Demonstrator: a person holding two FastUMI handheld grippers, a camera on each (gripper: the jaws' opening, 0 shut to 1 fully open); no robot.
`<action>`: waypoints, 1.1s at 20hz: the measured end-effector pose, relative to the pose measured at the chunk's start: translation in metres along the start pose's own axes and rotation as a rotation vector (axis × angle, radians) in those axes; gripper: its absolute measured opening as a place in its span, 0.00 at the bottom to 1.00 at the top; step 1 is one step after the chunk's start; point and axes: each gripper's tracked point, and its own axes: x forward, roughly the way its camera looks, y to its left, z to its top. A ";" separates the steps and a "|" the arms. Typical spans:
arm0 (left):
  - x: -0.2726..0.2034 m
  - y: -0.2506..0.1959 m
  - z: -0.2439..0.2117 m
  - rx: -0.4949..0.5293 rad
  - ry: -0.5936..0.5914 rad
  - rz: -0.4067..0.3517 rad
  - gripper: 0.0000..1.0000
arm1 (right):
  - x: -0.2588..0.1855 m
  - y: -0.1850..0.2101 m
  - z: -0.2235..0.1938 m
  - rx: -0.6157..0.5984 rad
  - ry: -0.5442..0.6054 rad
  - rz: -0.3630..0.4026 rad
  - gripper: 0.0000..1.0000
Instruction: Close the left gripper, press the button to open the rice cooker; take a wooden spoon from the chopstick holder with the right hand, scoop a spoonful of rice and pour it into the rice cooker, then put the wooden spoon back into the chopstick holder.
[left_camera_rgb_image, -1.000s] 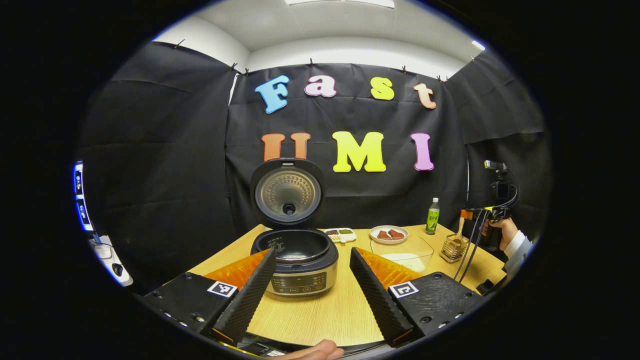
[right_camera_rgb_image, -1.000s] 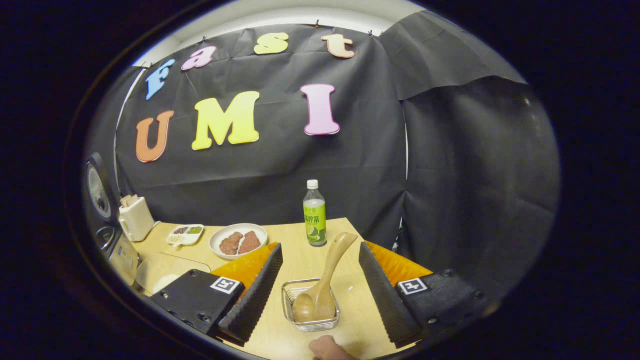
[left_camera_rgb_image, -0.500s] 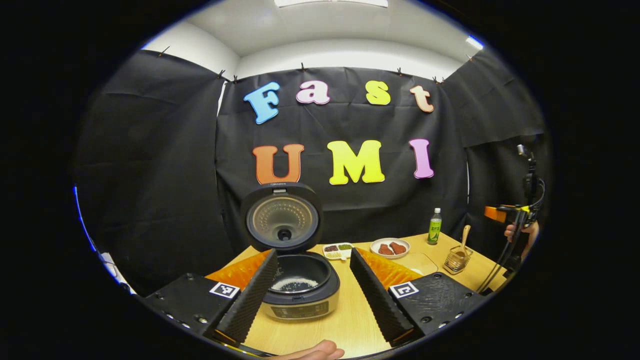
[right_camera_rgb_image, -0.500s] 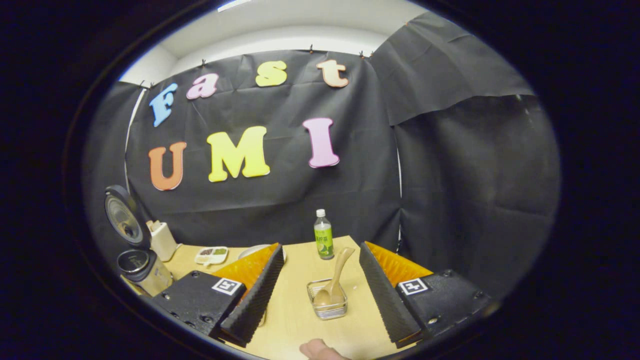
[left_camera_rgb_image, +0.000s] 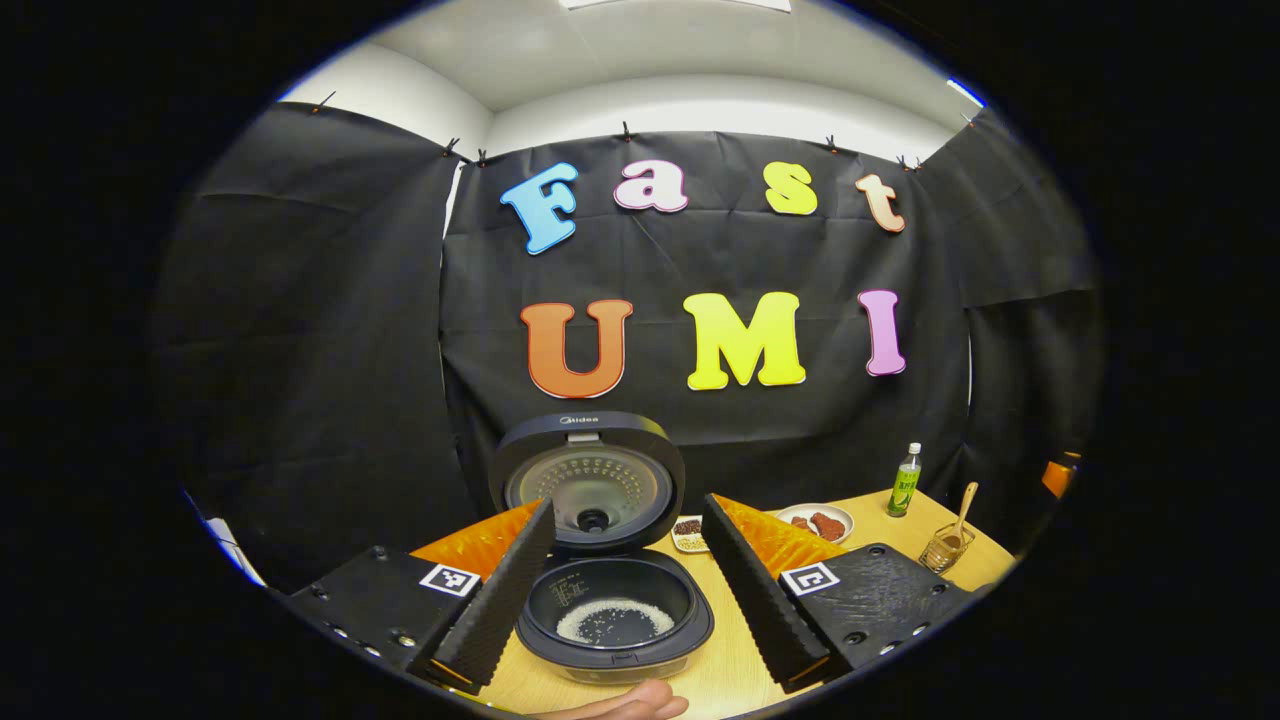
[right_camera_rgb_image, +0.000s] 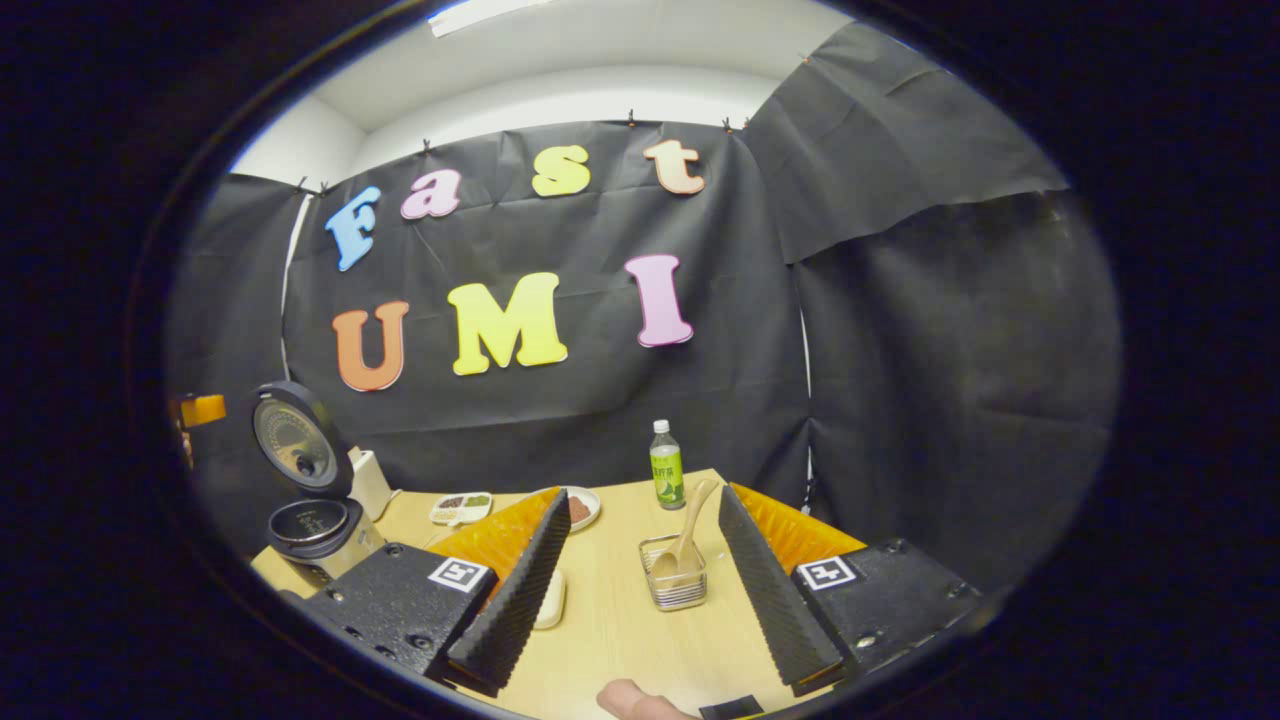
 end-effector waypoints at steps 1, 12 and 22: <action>0.010 0.004 0.006 -0.004 -0.003 0.005 0.94 | -0.005 0.005 -0.002 -0.015 -0.005 0.013 0.96; 0.128 0.050 0.032 -0.054 0.002 0.081 1.00 | -0.049 0.020 -0.010 -0.091 -0.119 0.071 0.97; 0.178 0.057 0.011 -0.065 0.079 0.125 0.84 | -0.059 0.008 -0.025 -0.077 -0.120 0.071 0.97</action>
